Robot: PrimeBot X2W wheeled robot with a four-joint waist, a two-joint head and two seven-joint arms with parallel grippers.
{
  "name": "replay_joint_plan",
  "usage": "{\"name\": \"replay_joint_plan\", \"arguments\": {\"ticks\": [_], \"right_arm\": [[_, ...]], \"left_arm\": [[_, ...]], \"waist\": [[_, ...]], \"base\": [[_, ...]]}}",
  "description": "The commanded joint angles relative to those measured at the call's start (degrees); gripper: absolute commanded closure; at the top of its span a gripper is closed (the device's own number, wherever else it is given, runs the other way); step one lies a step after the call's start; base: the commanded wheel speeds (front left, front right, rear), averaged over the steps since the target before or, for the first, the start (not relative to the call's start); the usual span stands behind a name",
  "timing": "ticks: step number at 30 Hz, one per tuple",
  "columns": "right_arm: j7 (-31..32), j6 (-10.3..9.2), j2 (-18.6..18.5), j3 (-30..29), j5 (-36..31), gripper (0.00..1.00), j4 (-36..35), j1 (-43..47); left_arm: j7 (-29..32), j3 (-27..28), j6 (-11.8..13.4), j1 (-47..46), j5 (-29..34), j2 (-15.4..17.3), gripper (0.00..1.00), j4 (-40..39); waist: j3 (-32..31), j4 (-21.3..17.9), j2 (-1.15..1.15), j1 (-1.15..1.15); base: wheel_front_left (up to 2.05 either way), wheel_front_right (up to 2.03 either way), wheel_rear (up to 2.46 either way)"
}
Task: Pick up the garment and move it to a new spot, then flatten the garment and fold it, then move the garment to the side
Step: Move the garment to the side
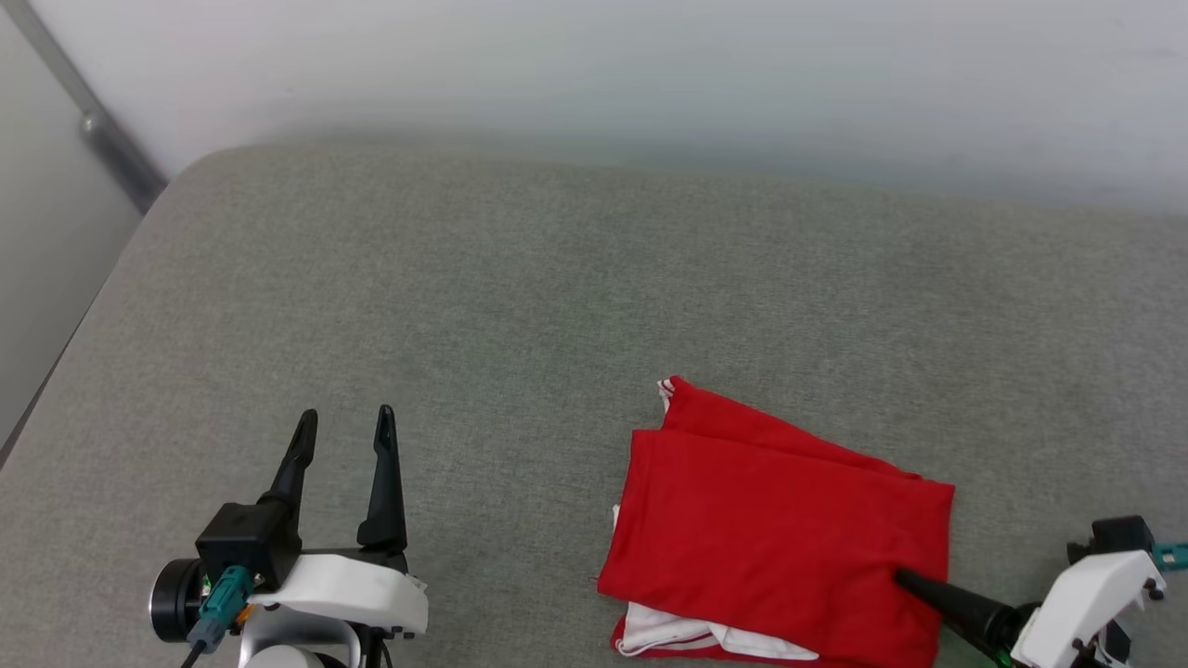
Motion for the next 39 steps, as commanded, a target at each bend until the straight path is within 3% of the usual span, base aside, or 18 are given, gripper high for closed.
{"name": "replay_joint_plan", "arguments": {"ticks": [1,5,6,8,9,16,21,25,28,31,39], "right_arm": [[-0.4,-0.02,0.5,0.2,1.0,0.00,1.3,-1.5],[-1.3,-0.05,0.1,1.5,1.8,0.00,4.5,-3.7],[-1.4,-0.05,0.1,2.1,2.2,0.15,5.1,-4.3],[-1.9,-0.04,-0.2,3.3,2.8,0.92,5.6,-5.1],[-2.2,-0.04,-0.6,3.9,3.0,1.00,5.8,-5.3],[-6.0,-0.02,-4.7,9.9,1.6,1.00,3.6,-6.1],[-9.1,-0.02,-10.2,15.9,-4.6,1.00,2.4,-7.2],[-11.8,-0.02,-14.5,20.0,-12.3,1.00,3.2,-9.5],[-12.9,-0.02,-14.8,22.4,-15.1,1.00,4.1,-12.7],[-14.1,-0.03,-15.9,24.2,-17.2,1.00,6.0,-17.0],[-19.7,-0.02,-18.1,24.2,-19.1,1.00,11.5,-25.0]], "left_arm": [[-0.3,0.4,-0.5,-0.9,0.6,-0.4,0.00,0.3],[-0.3,1.3,-1.6,-1.3,1.9,-1.5,0.00,0.4],[-0.3,1.5,-1.9,-1.1,2.1,-1.8,0.00,0.6],[-0.3,2.0,-2.3,-0.9,2.6,-2.0,0.00,0.8],[-0.2,2.1,-2.6,-0.7,2.9,-2.3,0.00,1.0],[-0.2,2.8,-3.3,0.5,3.8,-2.7,0.00,2.9],[-0.2,2.9,-3.7,1.7,3.9,-2.4,0.00,3.2],[-0.2,2.8,-4.0,2.2,3.9,-2.7,0.00,2.7],[-0.2,3.6,-3.6,2.3,3.8,-2.9,0.00,1.7],[-0.2,3.8,-3.7,0.6,4.6,-3.0,0.00,0.0],[0.8,2.7,-4.7,-5.9,6.6,-1.7,0.00,-2.0]], "waist": [[0.9,0.9,0.00,0.00],[1.0,1.5,0.00,0.00],[1.0,1.6,0.00,0.00],[0.9,1.6,0.00,0.00],[0.8,1.6,0.00,0.00],[-1.3,0.1,0.00,0.00],[-3.1,-3.5,0.00,0.00],[-3.3,-8.2,0.00,0.00],[-2.4,-13.5,0.00,0.00],[0.4,-20.0,0.00,0.00],[9.1,-28.4,0.00,0.00]], "base": [[0.00,0.00,0.00],[0.00,0.00,0.00],[0.00,0.00,0.00],[0.00,0.00,0.00],[0.00,0.00,0.00],[0.00,0.00,0.00],[0.00,0.00,0.00],[0.00,0.00,0.00],[0.00,0.00,0.00],[0.00,0.00,0.00],[0.00,0.00,0.00]]}}
